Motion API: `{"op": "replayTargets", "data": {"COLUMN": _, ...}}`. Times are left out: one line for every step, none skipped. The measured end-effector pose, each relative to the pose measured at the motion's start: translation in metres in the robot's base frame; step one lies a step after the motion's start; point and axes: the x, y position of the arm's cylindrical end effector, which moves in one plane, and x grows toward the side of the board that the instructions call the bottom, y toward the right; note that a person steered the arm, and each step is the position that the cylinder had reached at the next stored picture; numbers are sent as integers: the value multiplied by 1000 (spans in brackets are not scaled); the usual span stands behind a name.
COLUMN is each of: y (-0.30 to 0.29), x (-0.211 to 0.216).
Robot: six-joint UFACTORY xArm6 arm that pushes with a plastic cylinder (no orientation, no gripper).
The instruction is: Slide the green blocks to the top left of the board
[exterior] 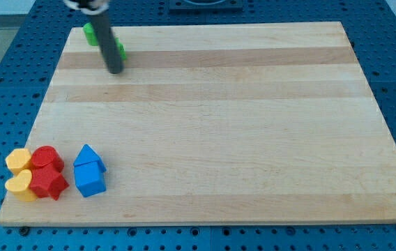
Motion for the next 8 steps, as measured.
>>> {"op": "replayTargets", "data": {"y": 42, "x": -11}}
{"op": "replayTargets", "data": {"y": 4, "x": -41}}
{"op": "replayTargets", "data": {"y": -51, "x": -43}}
{"op": "replayTargets", "data": {"y": -48, "x": -43}}
{"op": "replayTargets", "data": {"y": -42, "x": -43}}
{"op": "replayTargets", "data": {"y": -58, "x": -43}}
{"op": "replayTargets", "data": {"y": -82, "x": -43}}
{"op": "replayTargets", "data": {"y": -100, "x": -43}}
